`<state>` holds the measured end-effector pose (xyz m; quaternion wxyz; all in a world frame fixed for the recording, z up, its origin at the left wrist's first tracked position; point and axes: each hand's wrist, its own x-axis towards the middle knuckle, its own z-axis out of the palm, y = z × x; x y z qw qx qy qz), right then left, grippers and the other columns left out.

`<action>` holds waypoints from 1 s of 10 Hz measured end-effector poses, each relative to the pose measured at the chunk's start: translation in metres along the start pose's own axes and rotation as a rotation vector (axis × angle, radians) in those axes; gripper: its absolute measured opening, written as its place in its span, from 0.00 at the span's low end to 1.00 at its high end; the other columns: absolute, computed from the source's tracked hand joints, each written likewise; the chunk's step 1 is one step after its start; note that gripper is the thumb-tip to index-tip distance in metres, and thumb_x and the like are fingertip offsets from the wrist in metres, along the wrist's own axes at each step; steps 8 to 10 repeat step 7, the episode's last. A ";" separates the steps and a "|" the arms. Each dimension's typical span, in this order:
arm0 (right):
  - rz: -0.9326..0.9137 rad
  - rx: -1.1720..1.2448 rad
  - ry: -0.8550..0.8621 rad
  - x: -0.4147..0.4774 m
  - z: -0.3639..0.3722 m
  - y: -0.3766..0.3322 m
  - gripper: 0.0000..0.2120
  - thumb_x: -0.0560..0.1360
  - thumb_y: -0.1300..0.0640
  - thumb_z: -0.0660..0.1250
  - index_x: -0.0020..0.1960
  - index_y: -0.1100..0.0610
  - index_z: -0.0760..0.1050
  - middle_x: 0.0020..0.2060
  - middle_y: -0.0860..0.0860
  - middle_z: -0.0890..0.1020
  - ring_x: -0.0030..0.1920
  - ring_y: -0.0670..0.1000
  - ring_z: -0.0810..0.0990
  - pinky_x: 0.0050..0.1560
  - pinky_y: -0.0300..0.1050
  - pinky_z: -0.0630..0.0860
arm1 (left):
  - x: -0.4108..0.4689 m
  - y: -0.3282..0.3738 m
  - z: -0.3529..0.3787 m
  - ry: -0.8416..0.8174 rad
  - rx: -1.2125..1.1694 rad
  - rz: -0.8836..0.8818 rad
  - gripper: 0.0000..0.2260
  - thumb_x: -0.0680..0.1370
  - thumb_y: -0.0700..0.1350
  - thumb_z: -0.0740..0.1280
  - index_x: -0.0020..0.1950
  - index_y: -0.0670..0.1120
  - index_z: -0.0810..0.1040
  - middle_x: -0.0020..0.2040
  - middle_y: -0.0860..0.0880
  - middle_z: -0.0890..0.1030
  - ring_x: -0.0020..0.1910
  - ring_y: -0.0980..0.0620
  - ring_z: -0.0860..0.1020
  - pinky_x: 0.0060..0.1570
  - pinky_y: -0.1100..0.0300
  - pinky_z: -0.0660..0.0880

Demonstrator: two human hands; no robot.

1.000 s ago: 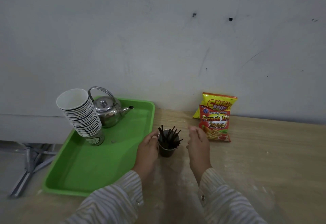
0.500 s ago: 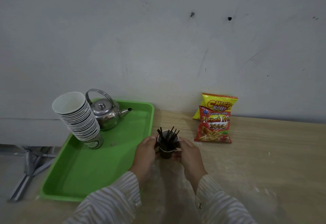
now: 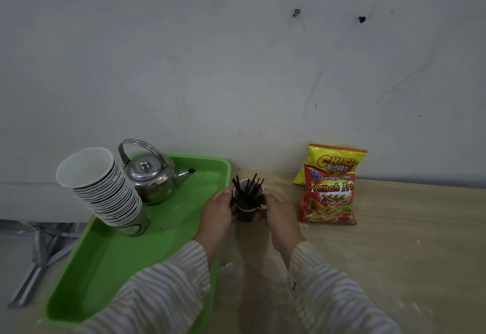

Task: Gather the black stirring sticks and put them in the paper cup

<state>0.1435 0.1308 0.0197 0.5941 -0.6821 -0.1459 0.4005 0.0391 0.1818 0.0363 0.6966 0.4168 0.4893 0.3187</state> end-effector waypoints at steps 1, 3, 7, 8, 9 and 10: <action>-0.010 -0.018 0.005 0.014 0.006 -0.008 0.11 0.78 0.59 0.59 0.46 0.52 0.80 0.39 0.48 0.82 0.35 0.54 0.80 0.30 0.41 0.76 | 0.017 0.006 0.006 0.020 0.040 0.048 0.08 0.79 0.42 0.58 0.47 0.48 0.78 0.47 0.46 0.79 0.48 0.48 0.77 0.56 0.48 0.74; -0.051 -0.073 0.026 0.044 0.018 -0.017 0.12 0.77 0.58 0.58 0.47 0.53 0.81 0.39 0.55 0.82 0.33 0.55 0.79 0.27 0.38 0.71 | 0.048 0.019 0.016 0.101 0.080 0.084 0.14 0.78 0.38 0.56 0.37 0.47 0.77 0.40 0.45 0.78 0.43 0.47 0.76 0.47 0.50 0.74; 0.001 0.031 -0.011 0.058 0.020 -0.016 0.13 0.79 0.57 0.56 0.52 0.57 0.80 0.42 0.55 0.81 0.33 0.53 0.78 0.32 0.42 0.78 | 0.054 0.020 0.022 0.115 -0.006 0.118 0.16 0.78 0.37 0.56 0.36 0.49 0.78 0.39 0.51 0.79 0.40 0.54 0.76 0.47 0.55 0.74; 0.001 0.031 -0.011 0.058 0.020 -0.016 0.13 0.79 0.57 0.56 0.52 0.57 0.80 0.42 0.55 0.81 0.33 0.53 0.78 0.32 0.42 0.78 | 0.054 0.020 0.022 0.115 -0.006 0.118 0.16 0.78 0.37 0.56 0.36 0.49 0.78 0.39 0.51 0.79 0.40 0.54 0.76 0.47 0.55 0.74; 0.001 0.031 -0.011 0.058 0.020 -0.016 0.13 0.79 0.57 0.56 0.52 0.57 0.80 0.42 0.55 0.81 0.33 0.53 0.78 0.32 0.42 0.78 | 0.054 0.020 0.022 0.115 -0.006 0.118 0.16 0.78 0.37 0.56 0.36 0.49 0.78 0.39 0.51 0.79 0.40 0.54 0.76 0.47 0.55 0.74; 0.001 0.031 -0.011 0.058 0.020 -0.016 0.13 0.79 0.57 0.56 0.52 0.57 0.80 0.42 0.55 0.81 0.33 0.53 0.78 0.32 0.42 0.78 | 0.054 0.020 0.022 0.115 -0.006 0.118 0.16 0.78 0.37 0.56 0.36 0.49 0.78 0.39 0.51 0.79 0.40 0.54 0.76 0.47 0.55 0.74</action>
